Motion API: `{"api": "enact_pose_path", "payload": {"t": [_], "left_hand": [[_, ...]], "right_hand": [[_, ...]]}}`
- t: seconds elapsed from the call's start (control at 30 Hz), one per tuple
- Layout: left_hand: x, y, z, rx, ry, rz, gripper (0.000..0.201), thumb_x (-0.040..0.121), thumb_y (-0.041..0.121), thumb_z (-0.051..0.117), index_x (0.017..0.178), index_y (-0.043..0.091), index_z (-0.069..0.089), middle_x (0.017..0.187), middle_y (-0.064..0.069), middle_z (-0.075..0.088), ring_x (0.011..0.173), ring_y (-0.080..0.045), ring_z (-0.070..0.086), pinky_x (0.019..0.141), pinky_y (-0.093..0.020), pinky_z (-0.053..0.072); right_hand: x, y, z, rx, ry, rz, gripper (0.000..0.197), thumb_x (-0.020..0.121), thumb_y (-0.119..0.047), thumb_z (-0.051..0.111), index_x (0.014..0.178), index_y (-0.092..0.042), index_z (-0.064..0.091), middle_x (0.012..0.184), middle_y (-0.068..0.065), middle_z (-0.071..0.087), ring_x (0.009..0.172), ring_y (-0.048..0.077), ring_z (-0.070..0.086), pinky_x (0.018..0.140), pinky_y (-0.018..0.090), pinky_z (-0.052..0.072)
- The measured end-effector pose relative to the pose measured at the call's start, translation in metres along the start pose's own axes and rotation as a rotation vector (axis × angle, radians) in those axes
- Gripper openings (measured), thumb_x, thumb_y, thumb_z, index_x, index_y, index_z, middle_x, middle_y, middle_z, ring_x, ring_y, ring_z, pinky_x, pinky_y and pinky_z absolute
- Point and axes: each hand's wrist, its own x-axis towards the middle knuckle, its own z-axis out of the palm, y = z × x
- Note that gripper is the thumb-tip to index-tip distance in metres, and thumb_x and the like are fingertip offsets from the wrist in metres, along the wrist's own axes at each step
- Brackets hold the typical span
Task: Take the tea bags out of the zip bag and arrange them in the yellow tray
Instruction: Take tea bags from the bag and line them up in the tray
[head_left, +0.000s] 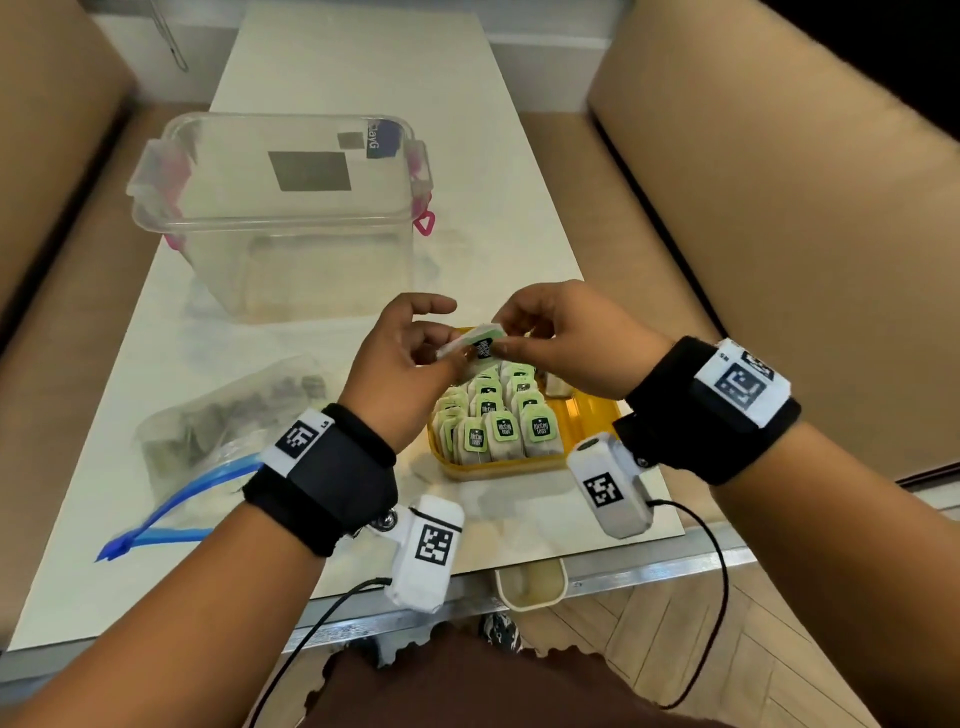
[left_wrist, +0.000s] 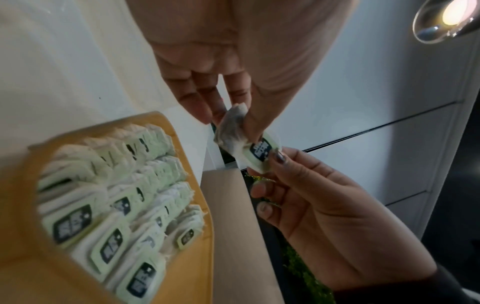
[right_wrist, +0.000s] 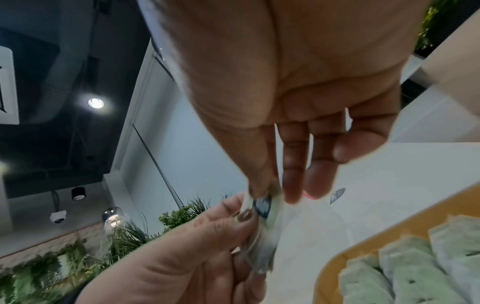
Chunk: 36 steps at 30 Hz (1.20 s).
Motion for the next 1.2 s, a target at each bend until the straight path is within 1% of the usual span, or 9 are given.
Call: {"api": "enact_pose_path", "payload": {"t": [0.13,0.27,0.5,0.67,0.8,0.9,1.0,1.1,1.2], "left_hand": [[0.000,0.000,-0.001,-0.005,-0.061,-0.044,0.036,0.080,0.002,0.072,0.104,0.023,0.055,0.086,-0.006,0.067,0.080,-0.025,0.065,0.078,-0.043,0.054],[-0.005,-0.012,-0.003,0.087,-0.082,-0.078,0.029,0.082,0.001,0.069,0.097,0.024,0.059,0.087,-0.008,0.066,0.087,-0.036,0.067,0.080,-0.053,0.055],[-0.006,-0.011,0.002,0.102,-0.055,-0.050,0.026,0.082,-0.001,0.068,0.092,0.022,0.061,0.084,-0.001,0.067,0.075,-0.019,0.067,0.079,-0.045,0.057],[-0.001,-0.010,0.004,0.088,0.036,-0.052,0.022,0.083,0.002,0.068,0.091,0.020,0.059,0.091,-0.010,0.068,0.081,-0.030,0.067,0.077,-0.045,0.058],[0.002,-0.010,0.004,0.083,0.048,-0.049,0.022,0.083,0.002,0.069,0.092,0.020,0.059,0.093,-0.012,0.068,0.084,-0.034,0.067,0.077,-0.047,0.057],[0.001,-0.012,0.005,0.131,0.038,-0.025,0.020,0.083,0.008,0.070,0.095,0.021,0.060,0.099,-0.004,0.068,0.087,-0.022,0.067,0.081,-0.041,0.056],[-0.002,-0.022,-0.001,0.329,0.115,0.004,0.018,0.086,0.020,0.068,0.102,0.023,0.059,0.115,0.001,0.055,0.099,-0.007,0.059,0.082,-0.027,0.052],[-0.004,-0.030,-0.011,0.492,0.146,-0.018,0.024,0.088,0.023,0.066,0.110,0.022,0.058,0.120,-0.001,0.045,0.099,-0.009,0.054,0.079,-0.022,0.045],[-0.005,-0.037,-0.016,0.589,0.100,-0.091,0.036,0.087,0.022,0.066,0.121,0.016,0.053,0.124,-0.006,0.045,0.095,-0.012,0.054,0.081,-0.023,0.041]], "right_hand": [[0.000,0.003,0.001,0.051,0.098,-0.017,0.005,0.086,-0.019,0.068,0.086,-0.013,0.066,0.073,0.007,0.066,0.062,0.022,0.057,0.060,0.033,0.048],[-0.003,0.009,-0.011,0.023,0.113,0.016,0.007,0.080,-0.017,0.074,0.082,-0.014,0.068,0.071,0.008,0.067,0.059,0.014,0.055,0.057,0.028,0.046],[0.002,0.022,-0.007,0.042,-0.054,0.080,0.022,0.082,-0.031,0.072,0.100,-0.018,0.067,0.084,0.000,0.071,0.071,0.020,0.068,0.071,0.039,0.058],[0.006,0.019,0.005,0.261,0.013,0.076,0.030,0.092,-0.043,0.056,0.093,-0.015,0.066,0.085,0.013,0.071,0.073,0.035,0.068,0.062,0.045,0.054],[0.005,0.017,0.010,0.226,0.059,0.004,0.013,0.086,-0.021,0.069,0.094,-0.011,0.067,0.077,0.006,0.071,0.061,0.013,0.066,0.058,0.029,0.053],[0.007,0.025,0.007,0.195,0.108,0.016,0.007,0.084,-0.012,0.070,0.091,-0.010,0.067,0.073,0.004,0.070,0.062,0.014,0.066,0.062,0.031,0.055],[0.007,0.039,-0.005,0.152,0.133,0.081,0.010,0.082,-0.012,0.073,0.088,-0.013,0.065,0.066,-0.005,0.065,0.061,0.014,0.062,0.060,0.031,0.051],[0.005,0.059,-0.015,-0.114,0.065,0.132,0.005,0.085,-0.015,0.067,0.090,-0.017,0.067,0.067,-0.010,0.060,0.061,0.011,0.055,0.060,0.027,0.044],[0.004,0.074,-0.019,-0.347,-0.093,0.173,0.009,0.088,-0.016,0.064,0.096,-0.018,0.068,0.082,-0.004,0.064,0.070,0.009,0.053,0.058,0.020,0.039]]}}
